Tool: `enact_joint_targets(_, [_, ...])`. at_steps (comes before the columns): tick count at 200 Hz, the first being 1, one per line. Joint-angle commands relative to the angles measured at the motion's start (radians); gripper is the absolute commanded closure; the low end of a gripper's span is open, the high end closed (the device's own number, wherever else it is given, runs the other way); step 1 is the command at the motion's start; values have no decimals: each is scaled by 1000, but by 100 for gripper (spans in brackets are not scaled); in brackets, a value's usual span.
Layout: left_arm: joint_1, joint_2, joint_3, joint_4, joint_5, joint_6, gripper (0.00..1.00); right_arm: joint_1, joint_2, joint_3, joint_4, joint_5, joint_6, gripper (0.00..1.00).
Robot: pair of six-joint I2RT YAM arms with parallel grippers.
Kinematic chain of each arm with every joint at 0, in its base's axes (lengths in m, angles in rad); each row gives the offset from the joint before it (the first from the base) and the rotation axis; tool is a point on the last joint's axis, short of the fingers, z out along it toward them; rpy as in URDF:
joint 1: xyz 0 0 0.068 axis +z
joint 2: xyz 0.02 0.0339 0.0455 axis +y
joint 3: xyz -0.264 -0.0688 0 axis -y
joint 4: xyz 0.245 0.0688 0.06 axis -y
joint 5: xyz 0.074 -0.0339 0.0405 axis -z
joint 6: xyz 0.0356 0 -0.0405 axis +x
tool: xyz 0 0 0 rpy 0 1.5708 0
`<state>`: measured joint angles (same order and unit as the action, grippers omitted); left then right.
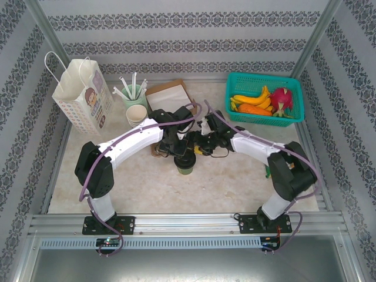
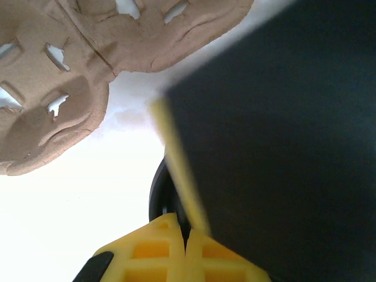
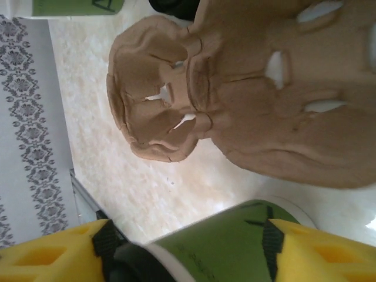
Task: Pack the takeout coffee
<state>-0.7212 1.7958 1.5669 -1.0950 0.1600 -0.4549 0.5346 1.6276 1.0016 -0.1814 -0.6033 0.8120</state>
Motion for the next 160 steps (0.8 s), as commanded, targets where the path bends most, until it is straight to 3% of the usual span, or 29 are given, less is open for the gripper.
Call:
enact_joint_targets(1, [-17,27,-1,0,-59,-42,100,-21,-116,-48,17,127,-8,18])
enact_joint_targets(49, [-17,34,5,-6,-63,-85,100,-51,-301,-227,83,185,-39,2])
enact_joint_targets(102, [-15,39,6,29,-35,-149,100,-14,-495,-461,204,165,-122,5])
enact_joint_targets(160, [-14,44,8,30,-30,-174,100,82,-532,-546,355,223,-158,16])
